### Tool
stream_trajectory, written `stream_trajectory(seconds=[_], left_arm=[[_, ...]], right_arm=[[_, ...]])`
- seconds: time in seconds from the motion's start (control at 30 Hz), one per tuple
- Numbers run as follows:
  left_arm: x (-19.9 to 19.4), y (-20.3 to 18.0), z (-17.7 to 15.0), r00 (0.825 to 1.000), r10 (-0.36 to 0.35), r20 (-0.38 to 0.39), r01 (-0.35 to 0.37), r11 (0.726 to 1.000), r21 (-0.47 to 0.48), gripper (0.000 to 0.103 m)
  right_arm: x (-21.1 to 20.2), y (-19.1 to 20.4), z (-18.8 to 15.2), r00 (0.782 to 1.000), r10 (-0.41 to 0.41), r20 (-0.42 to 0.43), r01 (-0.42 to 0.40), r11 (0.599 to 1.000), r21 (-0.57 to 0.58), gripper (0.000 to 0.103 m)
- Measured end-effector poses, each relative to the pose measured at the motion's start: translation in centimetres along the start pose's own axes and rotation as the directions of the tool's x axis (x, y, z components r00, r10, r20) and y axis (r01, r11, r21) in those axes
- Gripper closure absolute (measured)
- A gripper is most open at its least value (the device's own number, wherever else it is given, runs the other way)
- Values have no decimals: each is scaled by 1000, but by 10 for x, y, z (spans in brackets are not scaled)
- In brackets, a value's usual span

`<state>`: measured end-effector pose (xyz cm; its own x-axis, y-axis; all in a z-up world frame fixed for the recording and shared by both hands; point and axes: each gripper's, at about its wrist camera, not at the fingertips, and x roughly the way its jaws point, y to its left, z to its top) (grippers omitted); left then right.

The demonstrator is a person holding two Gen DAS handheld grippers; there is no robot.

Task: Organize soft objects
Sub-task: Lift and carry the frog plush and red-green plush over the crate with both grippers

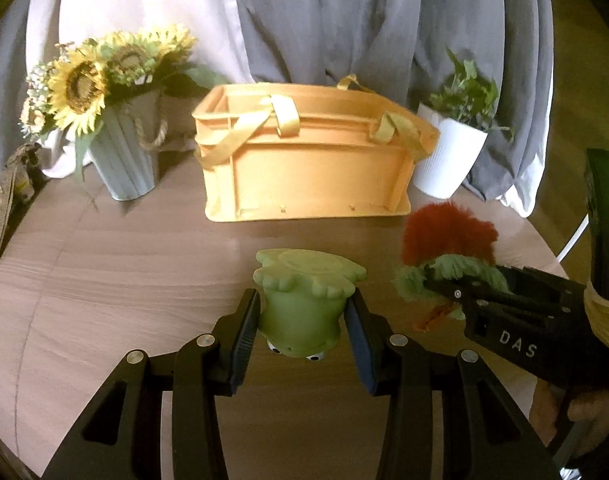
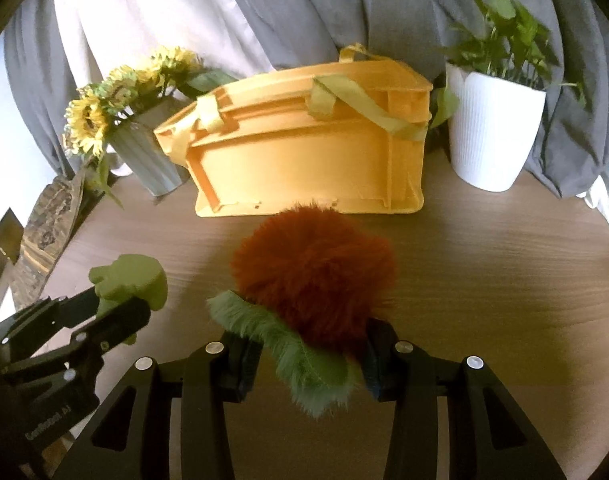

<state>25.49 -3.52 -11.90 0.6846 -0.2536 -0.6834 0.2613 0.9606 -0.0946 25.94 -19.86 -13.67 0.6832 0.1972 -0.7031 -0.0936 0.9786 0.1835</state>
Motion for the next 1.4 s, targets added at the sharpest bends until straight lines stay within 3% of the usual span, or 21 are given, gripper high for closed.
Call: stream_trajectory(seconds=[0.33, 0.7, 1.4], left_arm=[[-38, 10, 18, 994, -18, 105, 19, 1000, -3, 60], [-69, 13, 54, 970, -48, 238, 45, 999, 18, 60], [-67, 17, 140, 913, -29, 406, 5, 998, 59, 60]], right_arm=[[-41, 21, 10, 994, -40, 102, 38, 999, 16, 60], [-80, 39, 38, 969, -56, 239, 54, 998, 16, 60], [-80, 37, 110, 930, -78, 358, 65, 997, 48, 60]])
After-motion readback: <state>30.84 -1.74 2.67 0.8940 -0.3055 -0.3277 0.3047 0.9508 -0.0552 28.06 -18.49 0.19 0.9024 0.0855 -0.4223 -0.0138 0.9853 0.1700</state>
